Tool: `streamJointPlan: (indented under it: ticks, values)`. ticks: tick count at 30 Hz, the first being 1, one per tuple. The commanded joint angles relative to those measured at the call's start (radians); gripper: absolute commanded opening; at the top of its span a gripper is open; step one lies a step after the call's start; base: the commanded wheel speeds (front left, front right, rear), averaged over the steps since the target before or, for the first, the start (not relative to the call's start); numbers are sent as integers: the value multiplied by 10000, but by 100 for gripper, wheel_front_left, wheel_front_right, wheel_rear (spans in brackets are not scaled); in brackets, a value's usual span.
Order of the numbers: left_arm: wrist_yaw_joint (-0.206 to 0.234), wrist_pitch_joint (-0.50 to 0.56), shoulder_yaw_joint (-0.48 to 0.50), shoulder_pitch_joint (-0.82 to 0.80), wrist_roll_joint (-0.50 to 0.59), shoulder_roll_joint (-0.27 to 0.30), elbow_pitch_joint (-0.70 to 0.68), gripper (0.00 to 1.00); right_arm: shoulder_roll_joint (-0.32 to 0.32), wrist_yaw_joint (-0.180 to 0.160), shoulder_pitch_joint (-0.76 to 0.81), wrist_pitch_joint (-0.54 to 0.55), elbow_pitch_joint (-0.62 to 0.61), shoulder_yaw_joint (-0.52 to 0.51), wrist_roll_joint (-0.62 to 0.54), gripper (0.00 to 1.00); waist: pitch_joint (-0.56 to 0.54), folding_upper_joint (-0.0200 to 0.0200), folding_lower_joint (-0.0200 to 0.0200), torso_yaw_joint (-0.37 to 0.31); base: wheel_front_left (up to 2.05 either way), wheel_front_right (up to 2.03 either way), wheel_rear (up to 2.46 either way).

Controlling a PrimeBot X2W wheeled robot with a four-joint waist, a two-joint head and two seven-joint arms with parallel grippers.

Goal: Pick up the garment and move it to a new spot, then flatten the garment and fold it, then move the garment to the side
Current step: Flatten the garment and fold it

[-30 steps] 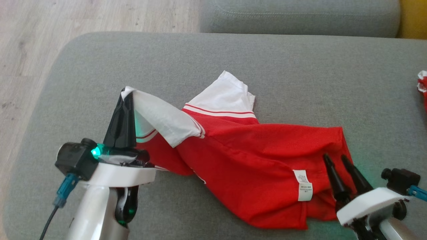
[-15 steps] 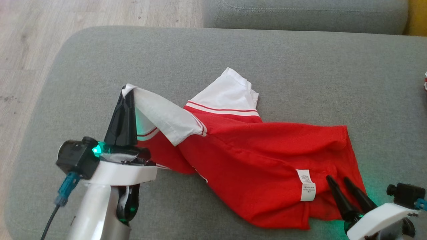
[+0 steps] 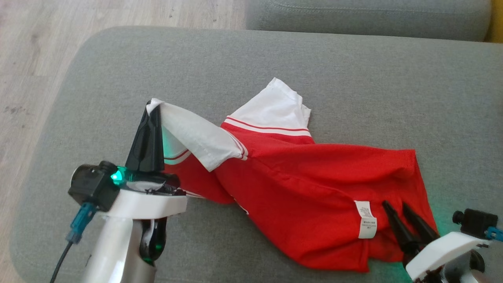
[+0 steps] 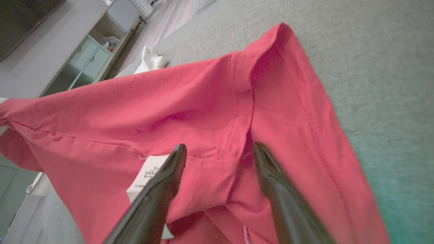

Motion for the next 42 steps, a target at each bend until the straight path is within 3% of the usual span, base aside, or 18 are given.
streamJointPlan:
  ticks: [1,2,3,5,7,15,23,30,35,42]
  values:
    - [-48,-92,346,-446,82,61,-344,0,-208,65,-271,-79,-213,94,56,87,0,0,0,20,0,0,0]
    - [-53,-92,348,-441,80,56,-340,0,-226,65,-304,-110,-208,119,48,76,0,0,0,38,0,0,0]
    - [-57,-92,351,-437,79,52,-335,0,-242,65,-325,-143,-194,142,49,55,-2,0,0,52,0,0,0]
    - [-65,-93,355,-424,85,43,-321,0,-270,65,-348,-186,-163,195,66,36,-12,0,0,74,0,0,0]
    - [-73,-93,377,-411,87,37,-306,0,-295,65,-359,-195,-156,254,76,0,-31,0,0,88,0,0,0]
    - [-97,-93,678,-306,79,22,-492,0,-607,65,-242,-736,-464,30,-85,0,-527,0,0,-62,0,0,0]
    - [-138,-93,804,-870,-488,521,-1828,0,-1849,65,-421,-1438,-2299,-1693,-601,0,-1385,0,0,-596,0,0,0]
    - [-145,630,425,-2847,-1011,1392,-2816,0,-2564,65,-1592,-258,-4068,-3278,-1336,0,-1667,0,0,-1101,0,0,0]
    - [-146,1157,81,-4379,-1092,1680,-2595,0,-2801,65,-2981,918,-4201,-2938,-1414,0,-1478,0,0,-1258,0,0,0]
    - [-146,2017,-109,-7141,-1435,1902,-480,0,-2913,65,-6334,2173,-2585,-1644,-1386,0,-20,0,0,-1218,0,0,0]
